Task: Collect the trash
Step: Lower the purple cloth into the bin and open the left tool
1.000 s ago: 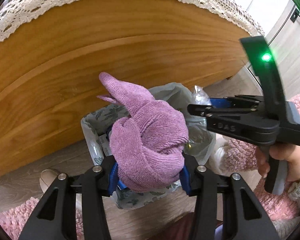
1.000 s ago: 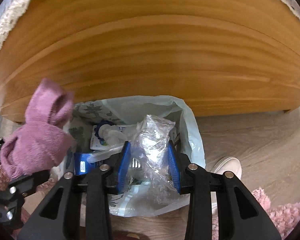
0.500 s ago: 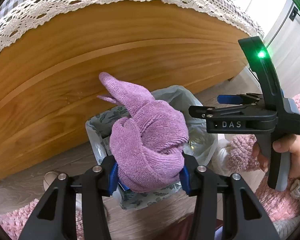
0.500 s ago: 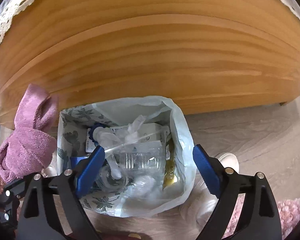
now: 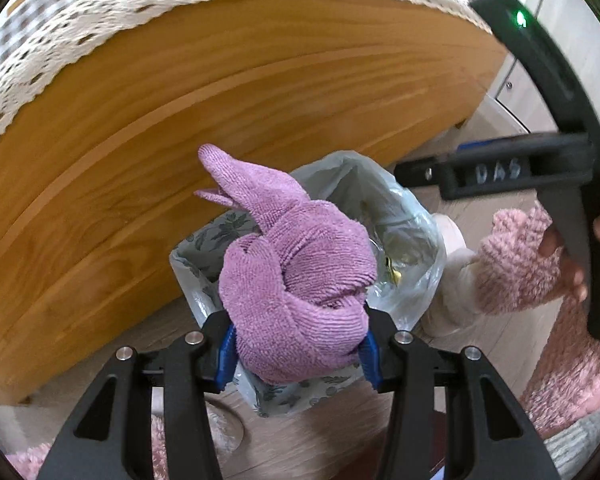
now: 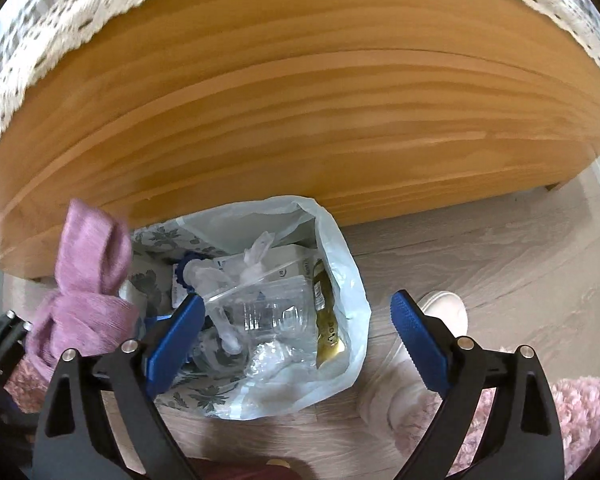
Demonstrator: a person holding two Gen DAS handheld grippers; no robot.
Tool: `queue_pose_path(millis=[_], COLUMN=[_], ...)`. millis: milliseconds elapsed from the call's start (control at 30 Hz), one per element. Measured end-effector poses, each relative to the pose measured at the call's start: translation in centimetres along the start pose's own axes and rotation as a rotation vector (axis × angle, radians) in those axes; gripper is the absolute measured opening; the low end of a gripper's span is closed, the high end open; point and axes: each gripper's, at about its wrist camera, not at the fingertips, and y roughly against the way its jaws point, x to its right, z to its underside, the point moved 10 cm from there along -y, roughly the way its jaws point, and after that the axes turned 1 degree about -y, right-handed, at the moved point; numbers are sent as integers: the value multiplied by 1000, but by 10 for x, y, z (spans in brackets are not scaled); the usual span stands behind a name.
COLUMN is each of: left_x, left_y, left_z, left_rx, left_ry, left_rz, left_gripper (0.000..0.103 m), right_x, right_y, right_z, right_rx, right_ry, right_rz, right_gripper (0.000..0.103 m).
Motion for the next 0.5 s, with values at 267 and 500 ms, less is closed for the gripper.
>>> queue_pose_path(millis=[267, 500], left_x=[20, 17], left_y=[-19, -39], left_z=[0, -6], left_rx=[-43, -86], left_ry=[-84, -50], left_rz=[17, 18], left_gripper=[46, 46], right_x=[13, 15], right_y=[10, 11], right_z=[-1, 0], right_rx=[3, 2], right_ry=[-61, -69], right_rz=[-16, -21], right_gripper=[90, 90])
